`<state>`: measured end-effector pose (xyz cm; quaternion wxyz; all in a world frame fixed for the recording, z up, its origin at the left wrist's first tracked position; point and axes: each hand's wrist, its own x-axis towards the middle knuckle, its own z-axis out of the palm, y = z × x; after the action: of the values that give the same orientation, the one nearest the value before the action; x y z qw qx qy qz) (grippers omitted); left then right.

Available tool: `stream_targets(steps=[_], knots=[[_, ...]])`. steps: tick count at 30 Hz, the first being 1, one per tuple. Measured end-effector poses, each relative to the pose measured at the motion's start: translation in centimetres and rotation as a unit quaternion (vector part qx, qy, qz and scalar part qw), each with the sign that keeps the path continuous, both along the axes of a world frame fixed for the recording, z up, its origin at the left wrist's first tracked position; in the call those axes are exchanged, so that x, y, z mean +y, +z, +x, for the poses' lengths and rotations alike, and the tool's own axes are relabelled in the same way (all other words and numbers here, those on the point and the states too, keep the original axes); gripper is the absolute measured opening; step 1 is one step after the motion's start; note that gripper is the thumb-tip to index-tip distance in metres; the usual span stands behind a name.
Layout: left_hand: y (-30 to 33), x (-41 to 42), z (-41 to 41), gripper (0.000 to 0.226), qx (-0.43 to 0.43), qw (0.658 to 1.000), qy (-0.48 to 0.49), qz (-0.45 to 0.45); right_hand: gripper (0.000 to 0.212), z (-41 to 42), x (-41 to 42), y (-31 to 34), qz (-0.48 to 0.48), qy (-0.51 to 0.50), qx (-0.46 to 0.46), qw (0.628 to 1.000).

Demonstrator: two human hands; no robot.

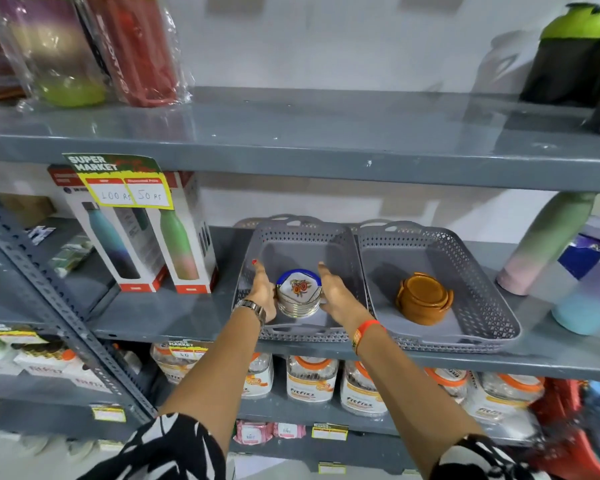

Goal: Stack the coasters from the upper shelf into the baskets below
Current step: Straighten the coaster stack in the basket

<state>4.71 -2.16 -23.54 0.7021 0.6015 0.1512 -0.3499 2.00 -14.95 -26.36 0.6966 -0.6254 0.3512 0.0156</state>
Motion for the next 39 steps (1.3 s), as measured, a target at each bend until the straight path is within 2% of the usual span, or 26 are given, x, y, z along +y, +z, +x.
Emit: stream_targets(steps=[5,9,11,14,16,19,21,23,25,27,30,35,39], knots=[[0.2,-0.3,0.1,0.106,-0.025,0.999,0.002,0.02,0.057,-1.9,2.3,3.0,0.014,-0.011,0.006,1.0],[0.5,-0.7,-0.1,0.092,-0.034,0.999,0.034,0.018,0.066,-2.6,2.6,3.7,0.001,-0.016,-0.001,1.0],[0.7,-1.4,0.0,0.082,-0.085,0.994,0.048,0.051,0.068,-3.5,2.2,4.2,-0.045,-0.02,-0.021,0.999],[1.4,-3.5,-0.4,0.071,-0.219,0.965,0.044,0.141,0.053,-5.3,-0.3,5.8,-0.136,-0.068,-0.084,0.985],[2.0,-5.5,-1.3,0.064,-0.258,0.958,0.026,0.125,0.048,-6.8,-2.5,6.7,-0.18,-0.136,-0.112,0.968],[2.9,-9.5,-3.0,0.063,-0.238,0.969,-0.021,0.064,0.043,-8.8,-6.4,6.3,-0.235,-0.228,-0.087,0.941],[3.5,-12.3,-4.6,0.08,-0.211,0.975,-0.066,0.037,0.041,-10.2,-8.8,5.4,-0.246,-0.263,-0.048,0.932],[3.0,-14.8,-5.9,0.101,-0.169,0.979,-0.111,-0.004,0.046,-11.3,-10.9,4.7,-0.242,-0.257,-0.013,0.936],[2.3,-16.9,-7.0,0.092,-0.132,0.979,-0.151,-0.028,0.051,-12.1,-12.9,4.1,-0.234,-0.22,0.013,0.947],[1.3,-18.6,-7.6,0.089,-0.107,0.976,-0.187,-0.014,0.055,-12.3,-14.8,3.2,-0.226,-0.182,0.037,0.956],[0.9,-20.1,-7.9,0.085,-0.095,0.978,-0.184,0.037,0.062,-12.4,-16.0,2.4,-0.205,-0.172,0.082,0.96],[0.3,-20.8,-8.4,0.088,-0.07,0.979,-0.188,0.037,0.062,-12.3,-16.3,2.0,-0.208,-0.125,0.082,0.967],[0.0,-20.6,-8.9,0.088,-0.087,0.978,-0.178,0.059,0.064,-12.0,-16.6,1.9,-0.19,-0.122,0.09,0.97]])
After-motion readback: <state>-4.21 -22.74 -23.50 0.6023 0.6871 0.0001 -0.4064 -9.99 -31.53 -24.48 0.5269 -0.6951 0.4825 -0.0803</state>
